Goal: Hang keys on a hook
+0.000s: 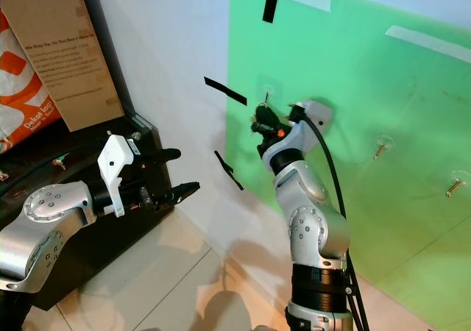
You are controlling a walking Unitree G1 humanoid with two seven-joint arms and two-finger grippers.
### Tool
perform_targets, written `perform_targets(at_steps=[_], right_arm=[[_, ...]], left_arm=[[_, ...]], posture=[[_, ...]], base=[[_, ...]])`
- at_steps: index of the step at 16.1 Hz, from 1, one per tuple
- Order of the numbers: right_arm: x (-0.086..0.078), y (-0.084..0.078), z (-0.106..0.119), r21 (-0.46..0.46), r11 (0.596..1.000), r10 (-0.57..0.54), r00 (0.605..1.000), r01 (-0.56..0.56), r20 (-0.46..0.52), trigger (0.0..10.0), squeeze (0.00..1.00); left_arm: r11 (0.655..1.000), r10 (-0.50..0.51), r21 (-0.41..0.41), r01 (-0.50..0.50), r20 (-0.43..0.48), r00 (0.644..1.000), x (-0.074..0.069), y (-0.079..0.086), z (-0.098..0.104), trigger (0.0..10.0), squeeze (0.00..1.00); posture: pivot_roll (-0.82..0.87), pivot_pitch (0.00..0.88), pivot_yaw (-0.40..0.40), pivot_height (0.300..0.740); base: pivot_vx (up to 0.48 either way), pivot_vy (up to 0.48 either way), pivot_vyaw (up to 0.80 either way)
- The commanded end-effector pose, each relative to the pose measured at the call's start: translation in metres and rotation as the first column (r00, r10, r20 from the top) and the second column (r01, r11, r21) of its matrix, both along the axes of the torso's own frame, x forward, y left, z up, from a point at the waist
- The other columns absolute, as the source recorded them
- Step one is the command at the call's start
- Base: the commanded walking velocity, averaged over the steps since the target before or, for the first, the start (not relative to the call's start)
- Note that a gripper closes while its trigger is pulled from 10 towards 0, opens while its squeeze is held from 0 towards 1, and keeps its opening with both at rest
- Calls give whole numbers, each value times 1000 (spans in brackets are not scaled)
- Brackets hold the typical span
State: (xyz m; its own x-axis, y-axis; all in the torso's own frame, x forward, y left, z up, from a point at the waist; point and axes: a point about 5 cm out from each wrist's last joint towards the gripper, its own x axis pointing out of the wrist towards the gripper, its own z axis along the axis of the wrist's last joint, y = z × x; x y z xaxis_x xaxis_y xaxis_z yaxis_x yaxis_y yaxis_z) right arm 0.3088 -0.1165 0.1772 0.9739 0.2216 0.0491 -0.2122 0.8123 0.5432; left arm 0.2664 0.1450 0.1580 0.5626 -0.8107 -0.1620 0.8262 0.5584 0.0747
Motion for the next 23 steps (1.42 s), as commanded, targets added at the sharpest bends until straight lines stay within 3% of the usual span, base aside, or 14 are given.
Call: perform_targets(at_steps=[1,5,11,13,16,17,21,23], right_arm=[[2,-2,0,23,1000,-10,1000,10,-18,10000,0],[1,-2,-11,28,1000,-1,997,3,-79,10000,0],[2,2,-14,14,1000,24,995,-23,-97,10000,0],[3,0,-12,0,1000,0,997,0,-82,10000,1000],[-1,-4,-6,-59,998,25,1000,-24,5,10000,1000],[-5,-4,-5,-142,989,46,999,-42,25,10000,1000],[-19,-13,-21,-300,954,22,1000,-23,-5,10000,1000],[-27,-20,-37,-362,932,11,999,-27,-48,10000,1000]], left_arm=[[1000,7,4,-7,17,1000,2,3,5,10000,0],[1000,11,7,-11,3,1000,2,6,-5,10000,0],[1000,13,3,-13,15,1000,4,4,-3,10000,0],[1000,15,0,-15,22,1000,4,4,-2,10000,0],[1000,30,-11,-29,29,999,6,4,0,10000,0],[999,47,-15,-47,33,998,6,5,-1,10000,0],[989,145,-34,-144,33,989,7,10,-2,10000,0],[962,271,-32,-270,34,962,8,19,-8,10000,0]], posture=[[7,0,-16,740],[5,0,-18,740],[5,0,-19,740],[5,0,-19,740],[4,0,-19,740],[4,0,-19,740],[-10,0,-4,740],[-15,0,1,740]], base=[[0,0,0],[0,0,0],[0,0,0],[0,0,0],[0,0,0],[0,0,0],[0,0,0],[0,0,0]])
